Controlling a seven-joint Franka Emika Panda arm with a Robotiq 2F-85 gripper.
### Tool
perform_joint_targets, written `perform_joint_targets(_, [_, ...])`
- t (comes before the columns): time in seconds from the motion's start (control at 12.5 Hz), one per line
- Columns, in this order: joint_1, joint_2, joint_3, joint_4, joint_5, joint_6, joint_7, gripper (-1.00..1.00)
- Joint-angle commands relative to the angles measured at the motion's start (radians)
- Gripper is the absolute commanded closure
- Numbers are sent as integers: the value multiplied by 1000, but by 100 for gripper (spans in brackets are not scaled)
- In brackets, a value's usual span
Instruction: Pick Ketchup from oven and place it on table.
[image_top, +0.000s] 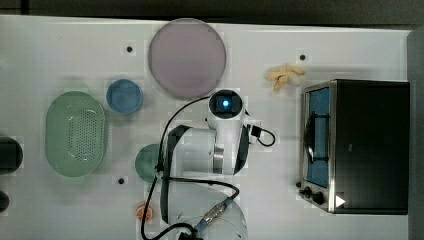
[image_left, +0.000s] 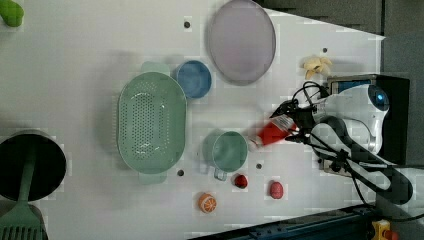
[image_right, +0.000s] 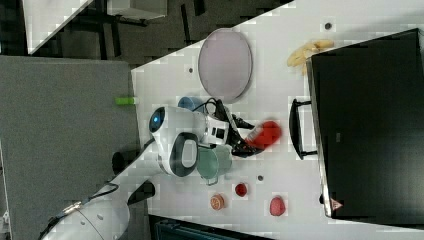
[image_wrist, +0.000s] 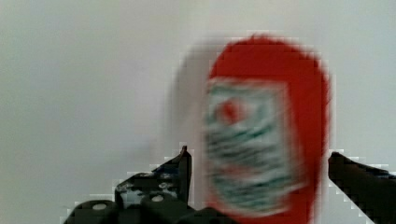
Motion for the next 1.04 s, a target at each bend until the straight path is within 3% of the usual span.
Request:
perform_joint_targets(0.08, [1,-95,7,37,4,-5,37,-100])
perform_joint_targets(0.32, [1,-231,-3,110,3,-83,37,-100])
perform_joint_targets(0.56, [1,-354,-1,270,1,-329,37,-100])
perform_joint_targets(1.04, [-2,-398,-7,619,-37,-832,37,-100])
